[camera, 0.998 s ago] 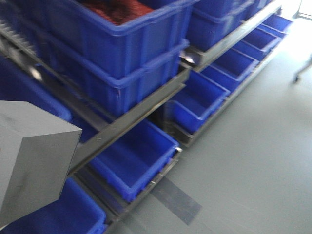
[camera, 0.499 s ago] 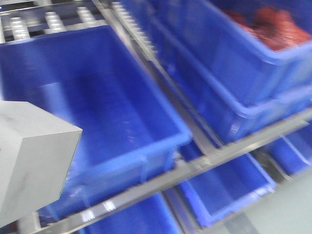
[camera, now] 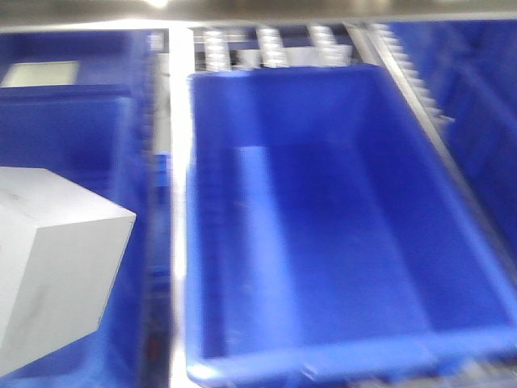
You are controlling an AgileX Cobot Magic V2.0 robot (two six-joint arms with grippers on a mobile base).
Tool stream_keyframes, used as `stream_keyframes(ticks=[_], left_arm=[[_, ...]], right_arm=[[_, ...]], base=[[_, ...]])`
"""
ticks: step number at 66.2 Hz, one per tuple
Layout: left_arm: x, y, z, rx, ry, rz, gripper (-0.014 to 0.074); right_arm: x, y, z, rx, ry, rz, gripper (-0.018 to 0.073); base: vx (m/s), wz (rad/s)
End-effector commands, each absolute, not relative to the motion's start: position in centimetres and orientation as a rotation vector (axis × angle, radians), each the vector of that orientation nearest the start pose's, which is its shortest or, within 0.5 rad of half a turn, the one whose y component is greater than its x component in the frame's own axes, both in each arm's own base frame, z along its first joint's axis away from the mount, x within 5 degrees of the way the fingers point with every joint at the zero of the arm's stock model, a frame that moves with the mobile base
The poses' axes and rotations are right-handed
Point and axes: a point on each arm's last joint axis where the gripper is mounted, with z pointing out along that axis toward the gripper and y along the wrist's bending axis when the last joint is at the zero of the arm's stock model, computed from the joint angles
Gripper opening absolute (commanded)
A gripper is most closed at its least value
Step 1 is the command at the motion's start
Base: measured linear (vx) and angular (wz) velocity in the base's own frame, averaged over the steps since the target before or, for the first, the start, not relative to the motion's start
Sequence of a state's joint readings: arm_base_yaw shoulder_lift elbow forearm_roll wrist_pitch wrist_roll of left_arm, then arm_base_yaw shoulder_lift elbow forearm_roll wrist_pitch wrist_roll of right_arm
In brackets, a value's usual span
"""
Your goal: Sort gray base to blue bin
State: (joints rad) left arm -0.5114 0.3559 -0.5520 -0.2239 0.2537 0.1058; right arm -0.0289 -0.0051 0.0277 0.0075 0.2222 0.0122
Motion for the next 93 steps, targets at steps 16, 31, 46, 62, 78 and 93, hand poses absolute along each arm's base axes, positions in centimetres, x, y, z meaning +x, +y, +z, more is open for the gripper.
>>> stream_keyframes(ticks=[16,31,46,62,78,93], left_arm=[[6.08,-3.82,37.01,0.302,1.402,-0.562,-0.0006],[6.09,-3.8,37.01,0.299,1.402,-0.56,-0.0006],[6.09,-3.8,37.01,0.299,1.402,-0.56,-0.0006],[6.09,-3.8,37.01,0.299,1.402,-0.56,-0.0006],[6.09,-3.8,37.01,0.299,1.402,-0.56,-0.0006],[6.09,-3.8,37.01,0.299,1.402,-0.56,-0.0006]], right_arm=[[5.81,-0.18,18.87,0.026,1.676,-0.024,-0.0005],[5.81,-0.18,18.87,0.026,1.676,-0.024,-0.0005],[5.81,-0.18,18.87,0.026,1.676,-0.024,-0.0005],[5.81,-0.18,18.87,0.026,1.676,-0.024,-0.0005],[5.81,-0.18,18.87,0.026,1.676,-0.024,-0.0005],[5.81,-0.18,18.87,0.026,1.676,-0.024,-0.0005]], base=[[0.12,0.47],[0.06,0.07],[0.03,-0.02],[0.01,0.02],[0.0,0.0],[0.02,-0.01]])
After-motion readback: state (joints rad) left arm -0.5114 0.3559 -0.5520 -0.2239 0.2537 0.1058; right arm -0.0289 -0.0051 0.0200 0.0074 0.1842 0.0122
